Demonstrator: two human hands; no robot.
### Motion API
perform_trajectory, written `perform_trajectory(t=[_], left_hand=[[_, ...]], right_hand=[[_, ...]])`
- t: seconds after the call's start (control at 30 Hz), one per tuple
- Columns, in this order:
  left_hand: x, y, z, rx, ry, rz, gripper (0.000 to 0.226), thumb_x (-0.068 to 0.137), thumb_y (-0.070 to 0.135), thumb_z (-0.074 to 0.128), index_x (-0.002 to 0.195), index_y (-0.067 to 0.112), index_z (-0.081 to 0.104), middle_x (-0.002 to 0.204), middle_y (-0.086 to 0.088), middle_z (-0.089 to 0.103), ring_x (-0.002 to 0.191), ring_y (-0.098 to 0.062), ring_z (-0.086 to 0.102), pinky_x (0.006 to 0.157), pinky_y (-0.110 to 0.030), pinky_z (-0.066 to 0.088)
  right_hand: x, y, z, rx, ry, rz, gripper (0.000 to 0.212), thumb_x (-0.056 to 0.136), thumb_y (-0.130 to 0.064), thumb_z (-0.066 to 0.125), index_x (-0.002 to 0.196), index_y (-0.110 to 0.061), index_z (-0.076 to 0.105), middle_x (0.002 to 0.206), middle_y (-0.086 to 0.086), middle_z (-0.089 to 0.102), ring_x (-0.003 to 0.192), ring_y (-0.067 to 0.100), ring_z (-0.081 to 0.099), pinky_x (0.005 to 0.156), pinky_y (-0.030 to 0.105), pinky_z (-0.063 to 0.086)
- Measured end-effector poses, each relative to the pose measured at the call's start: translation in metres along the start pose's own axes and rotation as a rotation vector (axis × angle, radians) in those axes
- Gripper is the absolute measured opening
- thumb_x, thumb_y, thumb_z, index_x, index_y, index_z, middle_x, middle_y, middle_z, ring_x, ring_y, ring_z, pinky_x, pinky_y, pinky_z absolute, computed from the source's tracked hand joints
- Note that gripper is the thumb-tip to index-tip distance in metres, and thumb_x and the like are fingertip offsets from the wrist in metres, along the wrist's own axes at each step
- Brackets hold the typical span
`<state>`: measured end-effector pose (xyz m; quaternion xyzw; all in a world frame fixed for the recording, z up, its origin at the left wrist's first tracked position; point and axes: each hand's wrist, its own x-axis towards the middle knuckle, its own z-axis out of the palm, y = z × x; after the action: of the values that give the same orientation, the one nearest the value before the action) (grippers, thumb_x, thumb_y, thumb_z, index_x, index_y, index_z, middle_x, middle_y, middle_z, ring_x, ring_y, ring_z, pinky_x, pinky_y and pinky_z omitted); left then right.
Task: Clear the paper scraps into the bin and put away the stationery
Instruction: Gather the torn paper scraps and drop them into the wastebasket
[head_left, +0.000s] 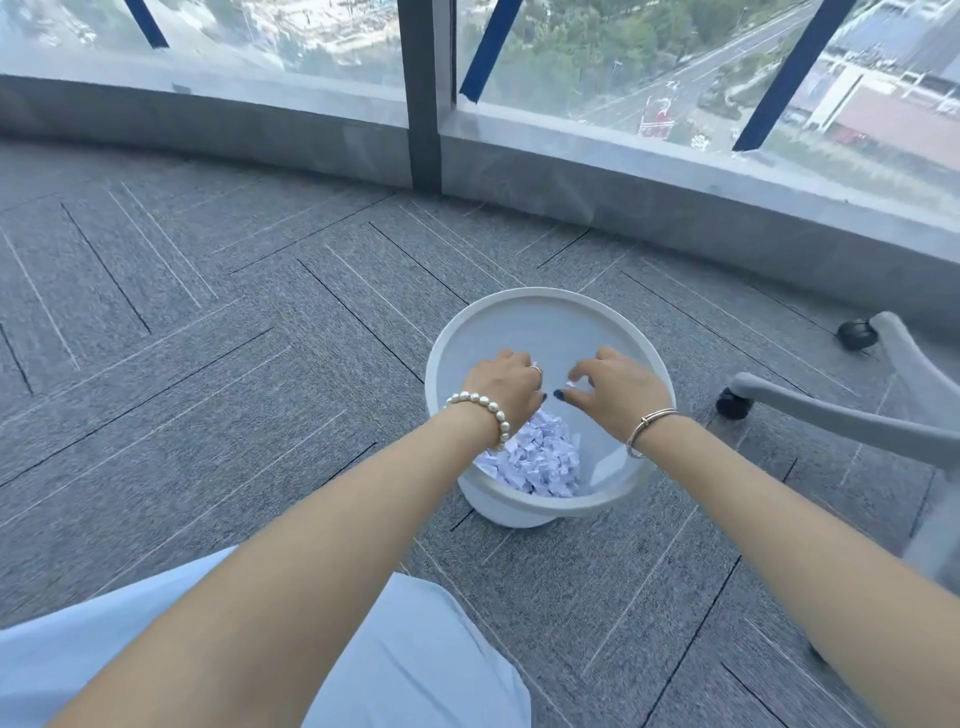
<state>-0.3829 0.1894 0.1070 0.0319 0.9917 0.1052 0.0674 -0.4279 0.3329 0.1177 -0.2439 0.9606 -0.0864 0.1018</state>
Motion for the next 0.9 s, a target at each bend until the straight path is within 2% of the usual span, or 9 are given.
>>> perform_trajectory(t=[0.1, 0.17, 0.27, 0.4, 0.47, 0.57, 0.67, 0.77, 0.9], left_hand=[[-0.001, 0.002, -0.005, -0.069, 0.016, -0.026, 0.027, 0.092, 0.03, 0.047, 0.105, 0.009, 0.057, 0.111, -0.01, 0.055, 0.103, -0.028, 0.053, 0.081, -0.036, 0.044], [0.0, 0.004, -0.009, -0.064, 0.006, -0.034, 0.028, 0.091, 0.032, 0.047, 0.1, 0.007, 0.055, 0.107, -0.012, 0.058, 0.096, -0.031, 0.057, 0.078, -0.037, 0.045], [-0.001, 0.005, -0.012, 0.003, -0.002, -0.041, 0.034, 0.091, 0.04, 0.044, 0.095, 0.007, 0.054, 0.096, -0.013, 0.063, 0.087, -0.03, 0.059, 0.07, -0.035, 0.045], [-0.003, 0.007, -0.011, 0.092, 0.037, -0.048, 0.042, 0.09, 0.052, 0.037, 0.078, 0.013, 0.049, 0.081, -0.009, 0.065, 0.07, -0.026, 0.057, 0.057, -0.031, 0.038], [-0.004, 0.009, -0.009, 0.101, 0.061, -0.056, 0.043, 0.09, 0.053, 0.034, 0.073, 0.015, 0.045, 0.078, -0.008, 0.064, 0.064, -0.025, 0.051, 0.055, -0.029, 0.034], [-0.006, 0.012, -0.007, -0.006, 0.111, -0.077, 0.033, 0.089, 0.044, 0.036, 0.078, 0.015, 0.046, 0.089, -0.009, 0.06, 0.08, -0.026, 0.052, 0.065, -0.031, 0.037], [-0.006, 0.012, -0.005, -0.022, 0.084, -0.06, 0.029, 0.089, 0.036, 0.035, 0.095, 0.012, 0.051, 0.103, -0.009, 0.051, 0.101, -0.025, 0.044, 0.082, -0.036, 0.035], [-0.004, 0.01, -0.005, -0.014, 0.023, -0.079, 0.029, 0.093, 0.028, 0.036, 0.105, 0.01, 0.055, 0.111, -0.011, 0.052, 0.105, -0.028, 0.047, 0.083, -0.037, 0.038], [-0.007, 0.006, -0.006, -0.067, -0.03, -0.099, 0.017, 0.087, 0.023, 0.054, 0.096, 0.014, 0.065, 0.105, -0.007, 0.064, 0.1, -0.027, 0.057, 0.079, -0.033, 0.045]], right_hand=[[-0.003, 0.002, 0.0, 0.127, 0.058, -0.024, 0.038, 0.077, -0.034, 0.066, 0.106, -0.016, 0.049, 0.086, 0.006, 0.055, 0.079, 0.024, 0.056, 0.068, 0.03, 0.038], [-0.005, 0.002, 0.0, 0.221, 0.053, -0.036, 0.038, 0.077, -0.029, 0.067, 0.102, -0.014, 0.043, 0.082, 0.007, 0.06, 0.067, 0.026, 0.057, 0.065, 0.032, 0.044], [-0.005, -0.002, -0.004, 0.164, -0.014, -0.078, 0.028, 0.08, -0.03, 0.064, 0.093, -0.008, 0.053, 0.085, 0.01, 0.064, 0.075, 0.031, 0.063, 0.07, 0.035, 0.047], [-0.005, -0.005, -0.007, -0.071, -0.109, -0.145, 0.03, 0.09, -0.034, 0.048, 0.077, -0.009, 0.059, 0.093, 0.015, 0.064, 0.085, 0.031, 0.061, 0.066, 0.033, 0.04], [-0.005, -0.005, -0.006, -0.099, -0.114, -0.137, 0.032, 0.092, -0.034, 0.043, 0.081, -0.01, 0.061, 0.098, 0.015, 0.059, 0.09, 0.031, 0.058, 0.069, 0.033, 0.039], [-0.005, -0.002, -0.004, -0.03, -0.126, -0.097, 0.041, 0.09, -0.044, 0.04, 0.098, -0.011, 0.064, 0.102, 0.013, 0.051, 0.089, 0.032, 0.057, 0.077, 0.035, 0.042], [-0.005, 0.0, -0.001, -0.001, -0.143, -0.085, 0.041, 0.092, -0.038, 0.037, 0.098, -0.009, 0.065, 0.103, 0.014, 0.049, 0.091, 0.032, 0.055, 0.084, 0.038, 0.042], [-0.005, 0.002, 0.0, 0.045, -0.108, -0.105, 0.027, 0.09, -0.021, 0.041, 0.1, -0.013, 0.065, 0.104, 0.013, 0.056, 0.096, 0.031, 0.054, 0.083, 0.034, 0.04], [-0.01, 0.005, -0.001, 0.029, -0.04, -0.113, 0.018, 0.083, -0.014, 0.051, 0.091, -0.017, 0.067, 0.097, 0.006, 0.068, 0.094, 0.027, 0.059, 0.078, 0.033, 0.045]])
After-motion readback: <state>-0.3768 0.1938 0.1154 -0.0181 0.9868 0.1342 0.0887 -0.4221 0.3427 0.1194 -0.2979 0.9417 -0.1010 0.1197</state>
